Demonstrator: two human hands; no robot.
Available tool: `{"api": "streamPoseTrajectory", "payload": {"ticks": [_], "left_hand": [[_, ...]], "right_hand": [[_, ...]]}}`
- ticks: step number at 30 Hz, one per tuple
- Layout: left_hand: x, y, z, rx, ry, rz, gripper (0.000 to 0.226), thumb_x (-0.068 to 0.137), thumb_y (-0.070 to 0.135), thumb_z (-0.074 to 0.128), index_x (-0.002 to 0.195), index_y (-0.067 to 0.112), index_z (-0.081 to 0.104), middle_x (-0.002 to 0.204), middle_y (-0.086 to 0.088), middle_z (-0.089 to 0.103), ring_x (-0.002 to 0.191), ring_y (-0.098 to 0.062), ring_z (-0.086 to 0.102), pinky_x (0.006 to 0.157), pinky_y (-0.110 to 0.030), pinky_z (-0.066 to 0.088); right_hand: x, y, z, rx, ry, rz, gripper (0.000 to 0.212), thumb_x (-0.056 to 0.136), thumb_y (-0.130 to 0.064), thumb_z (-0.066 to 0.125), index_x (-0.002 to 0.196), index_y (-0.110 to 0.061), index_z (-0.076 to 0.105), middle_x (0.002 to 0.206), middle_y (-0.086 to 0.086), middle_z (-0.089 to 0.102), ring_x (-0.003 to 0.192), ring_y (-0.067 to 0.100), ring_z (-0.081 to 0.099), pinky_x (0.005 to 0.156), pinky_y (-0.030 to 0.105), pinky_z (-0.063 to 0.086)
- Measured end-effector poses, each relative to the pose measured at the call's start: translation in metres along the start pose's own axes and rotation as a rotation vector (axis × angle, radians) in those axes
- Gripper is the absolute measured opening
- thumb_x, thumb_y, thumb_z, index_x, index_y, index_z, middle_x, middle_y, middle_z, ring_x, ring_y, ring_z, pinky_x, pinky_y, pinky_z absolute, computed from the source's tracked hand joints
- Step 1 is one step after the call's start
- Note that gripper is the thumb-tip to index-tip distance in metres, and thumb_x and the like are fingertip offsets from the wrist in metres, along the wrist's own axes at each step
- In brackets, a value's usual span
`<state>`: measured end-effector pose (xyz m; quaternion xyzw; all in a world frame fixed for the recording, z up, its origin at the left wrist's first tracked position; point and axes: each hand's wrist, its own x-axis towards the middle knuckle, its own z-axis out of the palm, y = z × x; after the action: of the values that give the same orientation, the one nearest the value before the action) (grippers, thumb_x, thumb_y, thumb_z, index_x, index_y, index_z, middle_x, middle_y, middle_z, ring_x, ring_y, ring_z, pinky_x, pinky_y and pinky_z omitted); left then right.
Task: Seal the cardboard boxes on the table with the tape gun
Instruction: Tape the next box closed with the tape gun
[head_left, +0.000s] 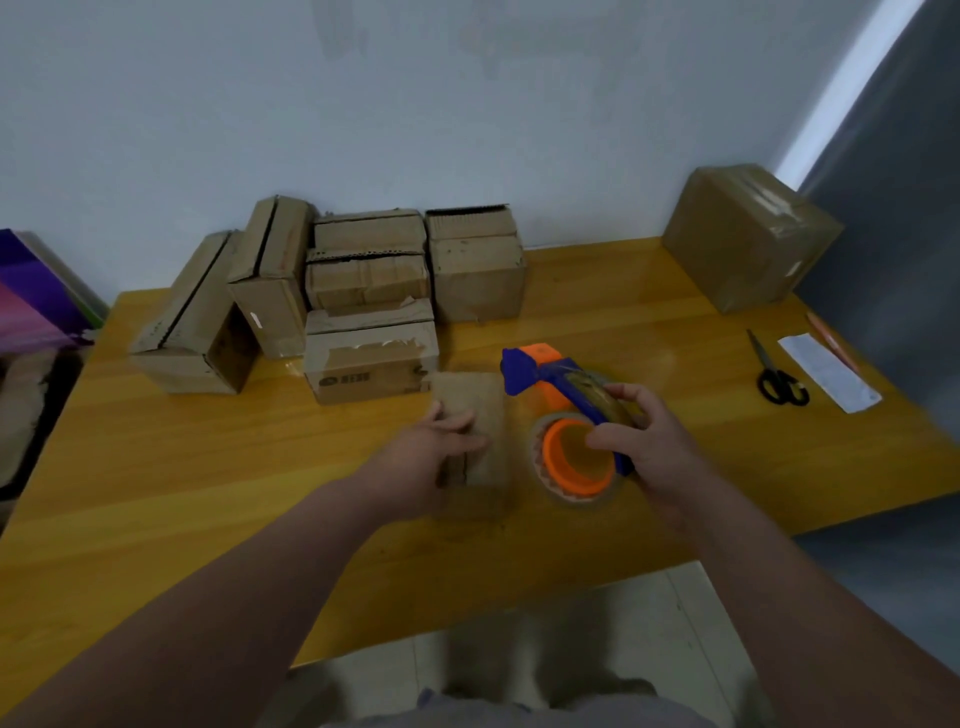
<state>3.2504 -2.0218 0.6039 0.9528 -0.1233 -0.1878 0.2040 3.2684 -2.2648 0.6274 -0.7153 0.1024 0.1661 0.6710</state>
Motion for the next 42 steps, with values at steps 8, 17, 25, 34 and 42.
{"api": "streamPoseTrajectory", "payload": {"ticks": [8, 17, 25, 34, 42], "left_hand": [[-0.005, 0.002, -0.007, -0.174, 0.180, -0.030, 0.057, 0.089, 0.004, 0.057, 0.138, 0.030, 0.047, 0.154, 0.006, 0.030, 0.143, -0.018, 0.023, 0.115, -0.039, 0.029], [-0.013, 0.017, -0.042, -1.388, -0.017, -0.424, 0.043, 0.080, 0.051, 0.061, 0.092, 0.010, 0.069, 0.074, -0.002, 0.069, 0.067, -0.012, 0.064, 0.064, -0.029, 0.050], [-0.016, 0.008, -0.032, -1.408, 0.040, -0.433, 0.024, 0.092, 0.031, 0.057, 0.098, 0.009, 0.065, 0.064, -0.003, 0.069, 0.054, -0.007, 0.063, 0.058, -0.026, 0.049], [-0.016, -0.011, -0.021, -1.124, 0.375, -0.487, 0.013, 0.094, 0.013, 0.058, 0.082, 0.007, 0.061, 0.067, -0.006, 0.065, 0.062, -0.014, 0.057, 0.064, -0.027, 0.050], [-0.031, -0.024, 0.006, -0.945, 0.549, -0.545, 0.025, 0.091, 0.018, 0.065, 0.071, 0.008, 0.054, 0.066, -0.007, 0.065, 0.061, -0.019, 0.054, 0.065, -0.037, 0.050]], "right_hand": [[-0.007, -0.007, -0.003, -0.002, -0.103, -0.104, 0.055, 0.074, 0.012, 0.063, 0.110, -0.028, 0.054, 0.117, 0.015, 0.059, 0.094, 0.028, 0.061, 0.072, 0.039, 0.051], [-0.014, -0.009, 0.004, -0.183, -0.181, -0.214, 0.066, 0.052, -0.007, 0.065, 0.111, -0.036, 0.055, 0.117, 0.011, 0.057, 0.099, 0.024, 0.064, 0.076, 0.037, 0.055], [-0.025, -0.017, 0.004, -0.307, -0.231, -0.248, 0.068, 0.050, -0.015, 0.071, 0.112, -0.038, 0.056, 0.115, -0.002, 0.057, 0.093, 0.014, 0.068, 0.067, 0.027, 0.057], [-0.040, -0.018, -0.008, -0.579, -0.198, -0.312, 0.068, 0.050, -0.027, 0.078, 0.110, -0.048, 0.053, 0.107, -0.016, 0.059, 0.089, 0.006, 0.064, 0.067, 0.024, 0.057], [-0.045, 0.001, -0.025, -0.684, -0.216, -0.375, 0.067, 0.059, -0.018, 0.092, 0.113, -0.034, 0.056, 0.110, -0.013, 0.059, 0.096, -0.008, 0.059, 0.067, 0.012, 0.051]]}}
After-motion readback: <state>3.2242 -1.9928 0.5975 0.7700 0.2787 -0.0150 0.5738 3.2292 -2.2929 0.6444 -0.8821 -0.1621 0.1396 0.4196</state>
